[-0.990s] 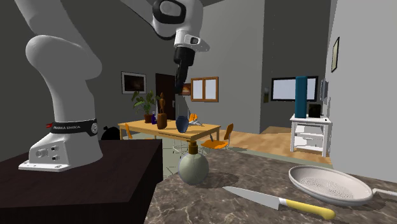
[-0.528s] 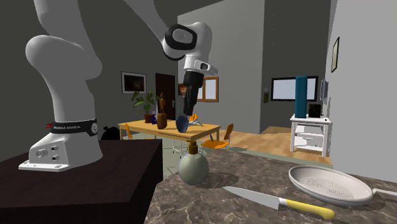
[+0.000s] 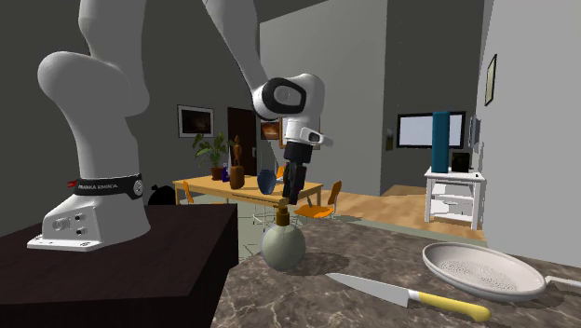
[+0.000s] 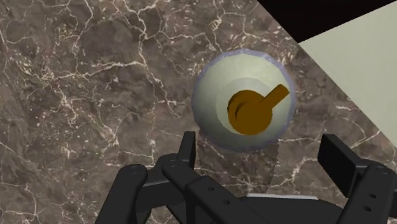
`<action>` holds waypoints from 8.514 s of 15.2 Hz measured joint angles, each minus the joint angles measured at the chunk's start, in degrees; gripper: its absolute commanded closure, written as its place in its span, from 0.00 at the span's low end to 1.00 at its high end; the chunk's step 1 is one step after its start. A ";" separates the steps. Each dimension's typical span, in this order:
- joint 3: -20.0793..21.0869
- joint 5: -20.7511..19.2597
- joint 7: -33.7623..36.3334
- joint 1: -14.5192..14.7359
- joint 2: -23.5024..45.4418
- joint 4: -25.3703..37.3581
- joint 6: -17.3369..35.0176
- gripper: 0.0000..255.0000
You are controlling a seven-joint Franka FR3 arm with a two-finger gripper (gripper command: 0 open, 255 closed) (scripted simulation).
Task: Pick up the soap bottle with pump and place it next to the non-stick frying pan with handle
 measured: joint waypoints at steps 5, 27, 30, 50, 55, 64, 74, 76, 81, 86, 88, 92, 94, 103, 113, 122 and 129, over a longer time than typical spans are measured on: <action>-0.64 -1.53 1.10 0.26 4.44 -0.01 4.32 0.00; -1.00 -2.18 1.47 0.35 6.14 -0.20 6.22 1.00; -0.54 -1.34 0.94 0.16 3.68 -0.53 4.14 1.00; 0.59 3.10 -2.57 -0.39 -10.85 0.64 -11.26 1.00; 0.54 3.85 -3.28 -0.38 -14.25 1.58 -15.54 1.00; 0.48 4.71 -3.90 -0.23 -18.62 4.53 -22.79 1.00; 0.11 4.24 -4.40 -0.63 -17.17 12.08 -28.91 1.00; 0.25 3.53 -3.92 -0.69 -12.61 17.55 -29.90 1.00; 0.09 1.84 -3.40 -0.71 -2.42 30.58 -32.90 1.00; -0.53 0.02 -3.67 -0.43 9.90 47.73 -37.88 1.00; -0.74 -0.61 -3.72 0.02 15.32 55.63 -40.38 1.00; -0.94 -1.06 -3.67 0.42 19.54 60.85 -41.43 1.00; -0.97 -1.16 -3.56 0.48 20.24 60.41 -40.30 1.00; -1.17 -1.53 -3.19 0.46 22.43 56.92 -34.65 1.00; -1.46 -2.04 -2.79 0.49 25.60 54.11 -28.71 1.00; -1.79 -2.57 -2.34 0.75 29.44 53.38 -24.17 1.00; -2.11 -3.00 -2.05 0.91 32.81 53.19 -20.62 1.00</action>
